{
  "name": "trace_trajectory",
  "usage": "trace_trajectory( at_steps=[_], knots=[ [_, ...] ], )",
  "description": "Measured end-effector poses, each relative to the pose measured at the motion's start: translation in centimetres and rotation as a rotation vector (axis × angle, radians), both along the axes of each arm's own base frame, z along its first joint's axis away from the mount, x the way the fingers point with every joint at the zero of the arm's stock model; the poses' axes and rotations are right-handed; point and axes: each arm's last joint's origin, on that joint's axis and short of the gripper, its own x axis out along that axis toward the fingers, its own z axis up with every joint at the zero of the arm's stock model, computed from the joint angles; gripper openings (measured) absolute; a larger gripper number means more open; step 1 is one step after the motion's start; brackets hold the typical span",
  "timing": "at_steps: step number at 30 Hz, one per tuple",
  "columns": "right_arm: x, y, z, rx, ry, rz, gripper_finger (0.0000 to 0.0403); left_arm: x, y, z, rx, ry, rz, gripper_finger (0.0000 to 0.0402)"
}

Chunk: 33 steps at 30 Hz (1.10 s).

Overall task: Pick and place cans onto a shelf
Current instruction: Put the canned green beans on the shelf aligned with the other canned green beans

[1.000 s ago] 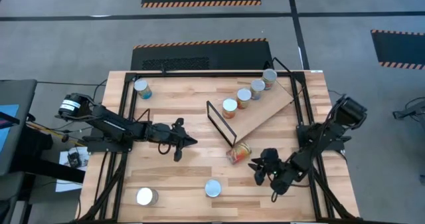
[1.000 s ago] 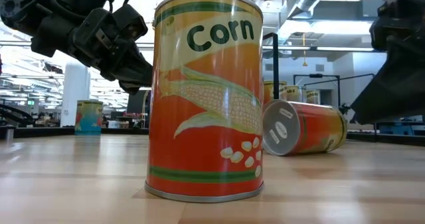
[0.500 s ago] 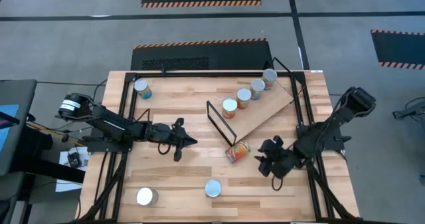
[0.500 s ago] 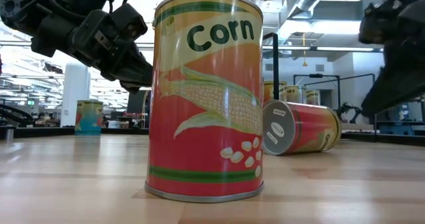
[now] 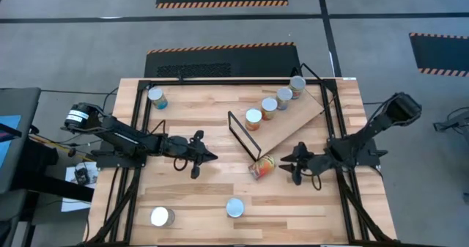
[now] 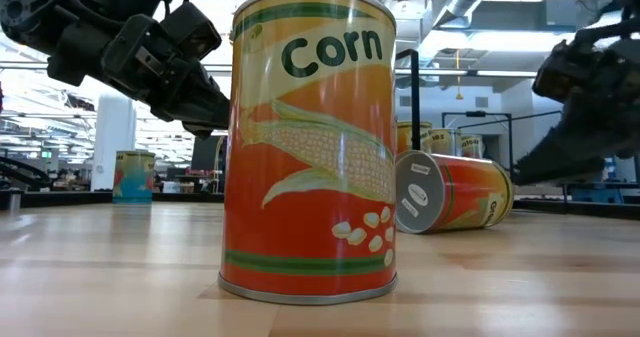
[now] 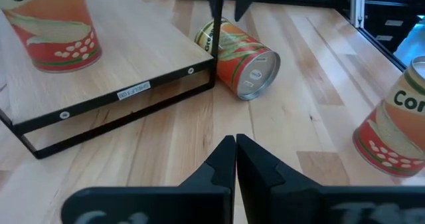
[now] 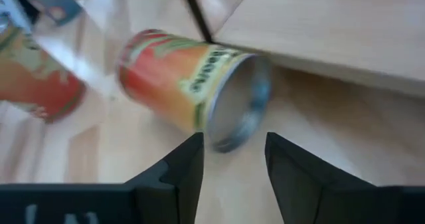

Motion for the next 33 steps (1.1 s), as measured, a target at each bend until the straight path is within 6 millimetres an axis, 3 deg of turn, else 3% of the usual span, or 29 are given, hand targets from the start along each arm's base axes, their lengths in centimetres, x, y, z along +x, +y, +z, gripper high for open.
trace_trajectory(
  at_steps=[7,20,26,33],
  knots=[
    [0.9,-1.2,0.4,-0.034,-0.026,0.037,0.0198,0.0,0.0,0.0,0.0,-0.002,0.0,0.0],
    [1.9,-2.9,0.8,0.093,-0.038,0.12,0.0164,0.3,-0.2,0.5,-0.025,-0.031,-0.048,0.0],
    [2.1,-3.0,1.1,0.159,-0.072,0.129,0.0145,2.2,-0.7,0.0,-0.026,-0.034,-0.116,0.0],
    [2.1,-2.8,1.0,0.196,-0.063,0.121,0.0128,6.3,-1.5,-2.3,0.018,-0.032,-0.182,0.0]
  ],
)
